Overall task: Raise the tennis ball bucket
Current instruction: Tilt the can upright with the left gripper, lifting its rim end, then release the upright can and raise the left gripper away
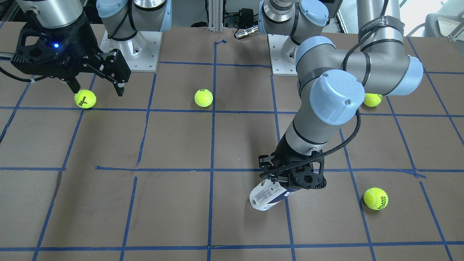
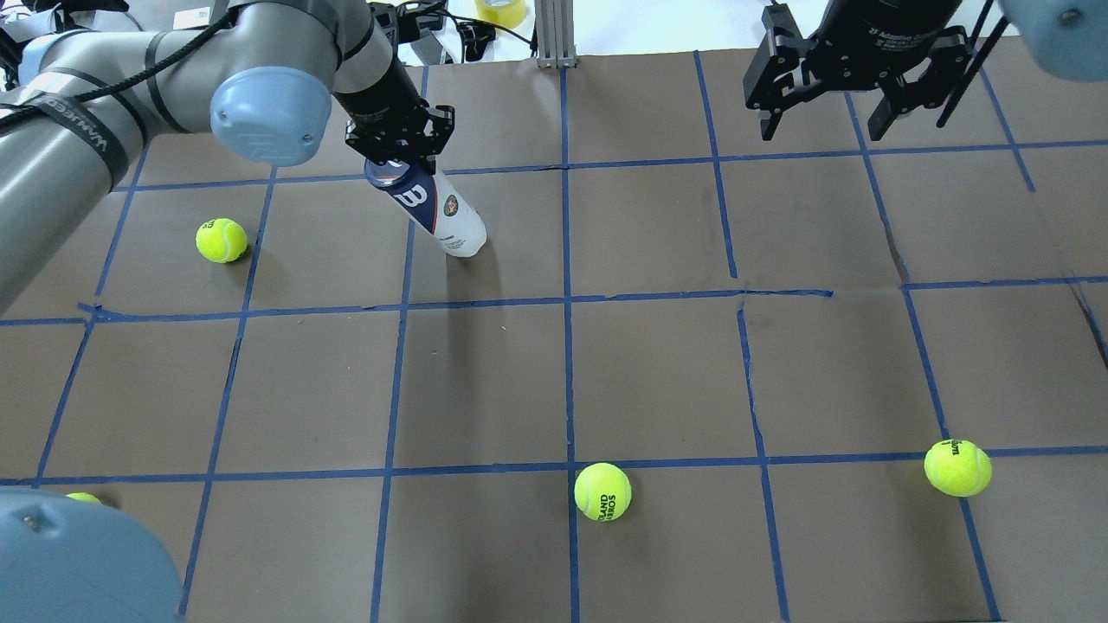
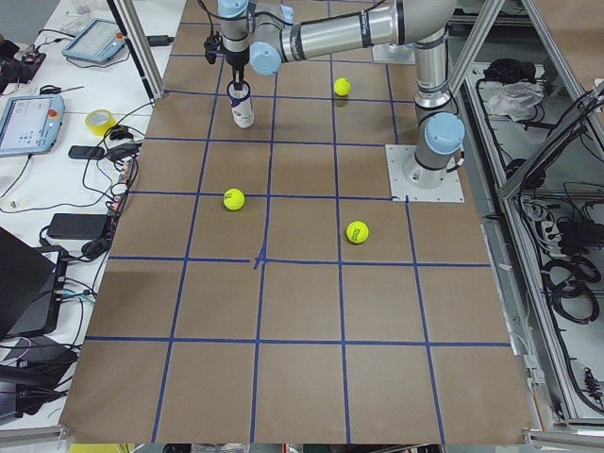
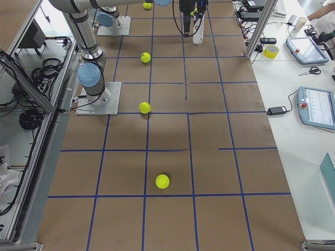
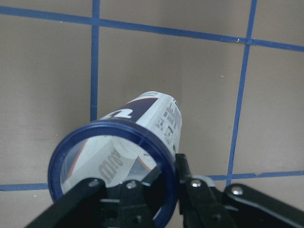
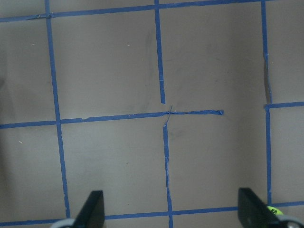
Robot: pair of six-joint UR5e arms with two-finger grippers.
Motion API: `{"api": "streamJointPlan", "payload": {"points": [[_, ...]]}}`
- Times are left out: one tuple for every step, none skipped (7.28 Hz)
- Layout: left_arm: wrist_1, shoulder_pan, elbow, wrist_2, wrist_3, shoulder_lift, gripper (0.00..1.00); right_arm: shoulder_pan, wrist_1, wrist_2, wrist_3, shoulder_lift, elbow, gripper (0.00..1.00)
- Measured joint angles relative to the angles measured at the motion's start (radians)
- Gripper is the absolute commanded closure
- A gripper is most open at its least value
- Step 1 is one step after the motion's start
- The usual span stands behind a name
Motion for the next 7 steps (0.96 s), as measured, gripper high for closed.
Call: {"api": "streamJointPlan", "payload": {"points": [[-0.001, -0.02, 0.001, 0.028, 0.002, 0.0, 1.0, -0.002, 0.0, 0.002, 0.0, -0.001, 0.0, 0.0], [-0.001, -0.031, 0.002, 0.04, 0.001, -0.002, 0.61, -0.005, 0.0, 0.003, 0.0, -0.001, 0.0, 0.0], [-0.001, -0.04, 0.002, 0.045, -0.007, -0.003, 0.22, -0.007, 0.0, 0.004, 0.0, -0.001, 0.0, 0.0], [-0.001, -0.046, 0.001, 0.044, -0.02, -0.005, 0.0, -0.008, 0.001, 0.004, 0.0, -0.002, 0.0, 0.0], [-0.002, -0.049, 0.0, 0.041, -0.028, -0.005, 0.0, -0.008, 0.001, 0.004, 0.0, -0.002, 0.0, 0.0], [-0.006, -0.051, 0.0, 0.037, -0.032, 0.0, 0.0, -0.009, 0.002, 0.003, 0.0, -0.002, 0.0, 0.0], [-0.012, -0.052, 0.003, 0.032, -0.033, 0.011, 0.0, -0.009, 0.002, 0.003, 0.0, -0.002, 0.0, 0.0]]}}
